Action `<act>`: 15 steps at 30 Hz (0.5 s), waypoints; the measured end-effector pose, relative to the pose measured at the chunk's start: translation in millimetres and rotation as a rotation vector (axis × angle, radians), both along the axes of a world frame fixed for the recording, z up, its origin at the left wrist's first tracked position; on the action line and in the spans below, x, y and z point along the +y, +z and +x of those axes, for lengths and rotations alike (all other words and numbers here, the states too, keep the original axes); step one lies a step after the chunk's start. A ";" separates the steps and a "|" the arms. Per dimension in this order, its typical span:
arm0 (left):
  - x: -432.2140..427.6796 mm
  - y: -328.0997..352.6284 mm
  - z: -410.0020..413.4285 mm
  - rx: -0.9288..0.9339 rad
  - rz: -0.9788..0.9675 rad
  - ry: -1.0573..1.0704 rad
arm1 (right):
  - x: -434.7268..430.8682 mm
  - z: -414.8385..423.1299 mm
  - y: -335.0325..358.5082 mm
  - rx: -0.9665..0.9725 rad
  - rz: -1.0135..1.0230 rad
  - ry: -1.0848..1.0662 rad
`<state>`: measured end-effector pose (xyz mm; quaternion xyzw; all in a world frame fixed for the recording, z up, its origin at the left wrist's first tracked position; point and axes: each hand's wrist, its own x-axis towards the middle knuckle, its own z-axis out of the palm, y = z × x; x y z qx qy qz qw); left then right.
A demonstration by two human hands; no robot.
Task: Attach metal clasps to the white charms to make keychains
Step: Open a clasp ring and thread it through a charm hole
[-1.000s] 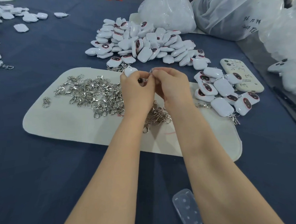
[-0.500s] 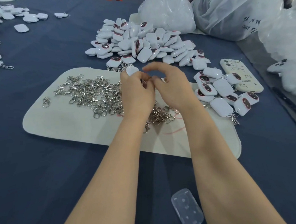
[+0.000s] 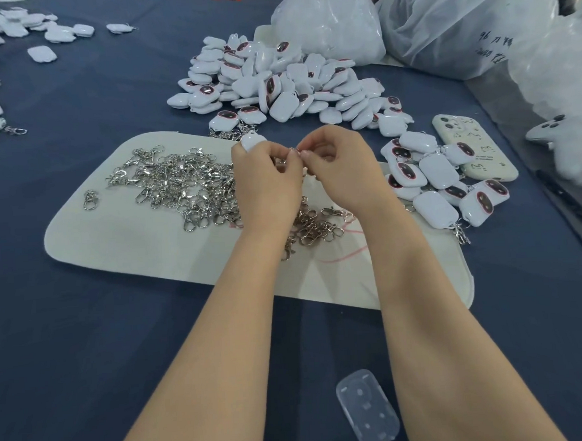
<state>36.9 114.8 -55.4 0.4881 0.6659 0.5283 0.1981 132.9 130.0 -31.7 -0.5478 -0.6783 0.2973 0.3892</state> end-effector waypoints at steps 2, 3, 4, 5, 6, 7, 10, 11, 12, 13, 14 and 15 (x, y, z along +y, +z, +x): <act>0.2 1.2 -1.3 0.005 -0.009 -0.015 | -0.5 -0.9 -0.5 -0.003 0.034 -0.010; 0.8 1.9 -2.3 -0.003 -0.019 -0.028 | -1.0 -1.7 -0.6 -0.001 0.052 -0.015; 1.6 2.7 -3.3 -0.029 -0.027 -0.051 | -1.5 -2.1 -0.7 -0.001 0.072 -0.018; 2.8 3.2 -4.5 -0.078 -0.032 -0.075 | -2.0 -2.4 -0.7 -0.002 0.091 -0.016; 3.0 4.3 -5.6 -0.137 -0.033 -0.096 | -2.5 -2.6 -0.5 0.001 0.106 -0.012; 2.8 5.4 -6.3 -0.194 -0.028 -0.112 | -2.8 -2.6 0.0 0.007 0.117 -0.007; 0.5 7.4 -7.8 -0.344 -0.026 -0.145 | -2.8 -2.6 1.8 0.039 0.131 0.011; 0.4 7.5 -8.1 -0.392 -0.027 -0.158 | -2.7 -2.7 2.4 0.045 0.131 0.020; 0.5 7.7 -8.6 -0.428 -0.028 -0.169 | -2.8 -2.6 2.8 0.048 0.127 0.027; 0.7 7.9 -8.9 -0.452 -0.032 -0.175 | -2.9 -2.5 3.1 0.050 0.124 0.031; 0.9 8.1 -9.1 -0.472 -0.037 -0.177 | -2.8 -2.4 3.5 0.053 0.123 0.031; 1.3 8.1 -9.5 -0.491 -0.040 -0.178 | -2.7 -2.4 3.8 0.057 0.123 0.030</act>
